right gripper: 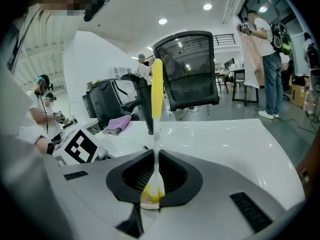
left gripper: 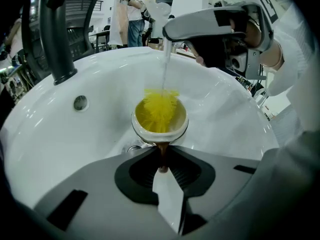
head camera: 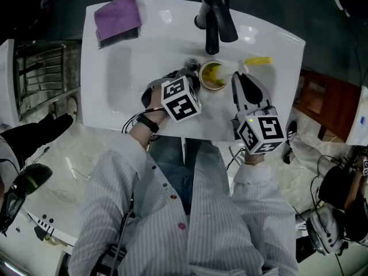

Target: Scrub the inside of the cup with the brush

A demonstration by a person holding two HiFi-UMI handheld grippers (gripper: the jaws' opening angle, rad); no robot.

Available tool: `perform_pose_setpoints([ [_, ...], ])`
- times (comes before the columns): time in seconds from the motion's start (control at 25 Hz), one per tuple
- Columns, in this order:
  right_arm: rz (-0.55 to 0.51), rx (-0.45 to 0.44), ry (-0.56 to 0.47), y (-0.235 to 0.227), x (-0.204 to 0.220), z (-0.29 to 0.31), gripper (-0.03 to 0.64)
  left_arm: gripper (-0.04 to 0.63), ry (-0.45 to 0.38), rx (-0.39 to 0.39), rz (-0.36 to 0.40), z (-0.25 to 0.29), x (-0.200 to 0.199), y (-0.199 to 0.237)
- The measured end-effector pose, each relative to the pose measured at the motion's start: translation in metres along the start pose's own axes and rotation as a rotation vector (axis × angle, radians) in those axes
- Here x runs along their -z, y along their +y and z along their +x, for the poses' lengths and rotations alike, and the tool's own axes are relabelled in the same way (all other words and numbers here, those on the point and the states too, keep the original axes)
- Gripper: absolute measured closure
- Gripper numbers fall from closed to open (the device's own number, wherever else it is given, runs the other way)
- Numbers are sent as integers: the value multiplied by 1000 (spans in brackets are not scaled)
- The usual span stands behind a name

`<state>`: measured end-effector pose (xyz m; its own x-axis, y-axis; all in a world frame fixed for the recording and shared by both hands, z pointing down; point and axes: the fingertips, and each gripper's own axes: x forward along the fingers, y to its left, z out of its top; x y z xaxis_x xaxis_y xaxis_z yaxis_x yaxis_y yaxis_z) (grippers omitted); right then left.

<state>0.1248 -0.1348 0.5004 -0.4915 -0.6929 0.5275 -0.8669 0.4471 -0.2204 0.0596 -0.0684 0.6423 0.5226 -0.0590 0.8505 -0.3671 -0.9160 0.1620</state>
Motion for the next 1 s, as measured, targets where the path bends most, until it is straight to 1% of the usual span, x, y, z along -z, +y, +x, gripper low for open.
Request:
perform_pose_setpoints([
  [0.28, 71, -3, -43, 7, -12, -22, 561, 525, 27, -32, 16, 4, 11, 0],
  [0.44, 91, -2, -82, 10, -29, -34, 561, 512, -18, -36, 6, -14, -4, 2],
  [0.6, 107, -2, -116, 12, -43, -48, 561, 509, -49, -42, -4, -35, -10, 0],
  [0.68, 114, -4, -129, 14, -49, -56, 561, 509, -91, -32, -34, -48, -18, -4],
  [0.8, 118, -7, -148, 15, -60, -72, 561, 509, -192, -9, -96, -72, -40, -15],
  [0.88, 121, -6, -165, 18, -67, -82, 561, 509, -260, -11, -131, -91, -54, -18],
  [1.0, 134, -11, -189, 25, -78, -99, 561, 509, -354, -17, -153, -122, -76, -24],
])
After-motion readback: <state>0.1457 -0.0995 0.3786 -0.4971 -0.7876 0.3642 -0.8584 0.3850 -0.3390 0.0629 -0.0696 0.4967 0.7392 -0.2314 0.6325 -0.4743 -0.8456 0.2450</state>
